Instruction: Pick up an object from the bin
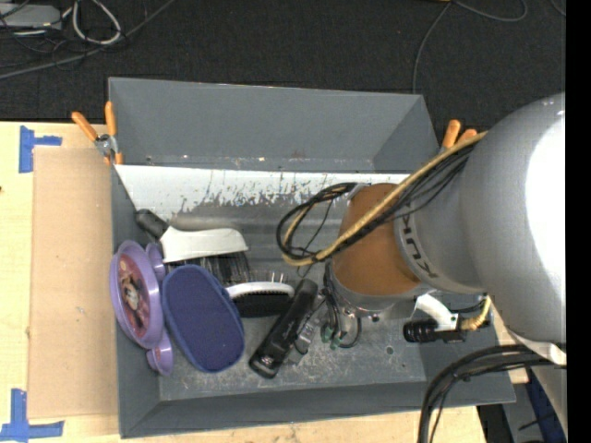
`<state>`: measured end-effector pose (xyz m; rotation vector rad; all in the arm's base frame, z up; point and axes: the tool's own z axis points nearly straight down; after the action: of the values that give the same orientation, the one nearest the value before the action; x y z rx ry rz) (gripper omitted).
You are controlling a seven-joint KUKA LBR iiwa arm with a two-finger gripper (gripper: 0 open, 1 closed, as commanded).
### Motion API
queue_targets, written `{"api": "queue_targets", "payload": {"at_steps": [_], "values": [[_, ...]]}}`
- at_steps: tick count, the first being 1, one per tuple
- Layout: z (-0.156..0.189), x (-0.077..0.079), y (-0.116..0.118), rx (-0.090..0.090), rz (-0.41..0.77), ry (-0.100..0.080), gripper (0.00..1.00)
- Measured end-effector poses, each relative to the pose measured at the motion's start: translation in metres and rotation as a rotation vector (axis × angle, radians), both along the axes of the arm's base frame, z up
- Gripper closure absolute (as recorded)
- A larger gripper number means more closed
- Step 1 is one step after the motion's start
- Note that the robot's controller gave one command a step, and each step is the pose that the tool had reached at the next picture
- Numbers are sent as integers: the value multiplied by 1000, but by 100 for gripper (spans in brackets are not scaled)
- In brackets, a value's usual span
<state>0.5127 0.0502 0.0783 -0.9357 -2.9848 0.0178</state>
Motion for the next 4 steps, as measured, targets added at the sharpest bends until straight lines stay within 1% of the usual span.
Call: {"api": "queue_targets", "payload": {"at_steps": [1,2,3,4], "values": [[35,-4,12,-2,67,7,0],[63,8,21,-3,27,10,0],[22,11,49,-4,47,3,0],[7,33,67,-11,-10,2,0]]}}
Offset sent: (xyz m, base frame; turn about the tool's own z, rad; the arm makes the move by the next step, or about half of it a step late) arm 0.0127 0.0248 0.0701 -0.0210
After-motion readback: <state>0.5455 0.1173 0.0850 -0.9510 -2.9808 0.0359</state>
